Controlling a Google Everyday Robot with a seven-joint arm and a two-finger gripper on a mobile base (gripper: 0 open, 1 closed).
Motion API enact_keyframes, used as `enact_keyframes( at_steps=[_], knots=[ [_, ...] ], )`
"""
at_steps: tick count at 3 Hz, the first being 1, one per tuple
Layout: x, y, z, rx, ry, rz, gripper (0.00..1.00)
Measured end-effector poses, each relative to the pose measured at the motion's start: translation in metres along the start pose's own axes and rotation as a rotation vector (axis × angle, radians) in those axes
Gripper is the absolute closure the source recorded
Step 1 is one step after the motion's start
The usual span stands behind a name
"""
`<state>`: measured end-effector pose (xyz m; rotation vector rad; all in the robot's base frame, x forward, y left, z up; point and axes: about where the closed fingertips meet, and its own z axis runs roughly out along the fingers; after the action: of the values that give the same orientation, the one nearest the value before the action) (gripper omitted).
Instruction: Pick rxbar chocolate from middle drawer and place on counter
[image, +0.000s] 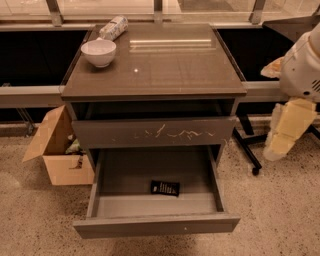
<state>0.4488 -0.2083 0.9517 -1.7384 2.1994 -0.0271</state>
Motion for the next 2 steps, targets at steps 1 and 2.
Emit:
enact_keyframes(
  at_steps=[1,2],
  knots=[
    [-0.006,-0.001,0.052,-0.065,-0.095,-0.026,0.00],
    [-0.014,-0.002,0.100,-0.115,-0.193,-0.054,0.00]
  ],
)
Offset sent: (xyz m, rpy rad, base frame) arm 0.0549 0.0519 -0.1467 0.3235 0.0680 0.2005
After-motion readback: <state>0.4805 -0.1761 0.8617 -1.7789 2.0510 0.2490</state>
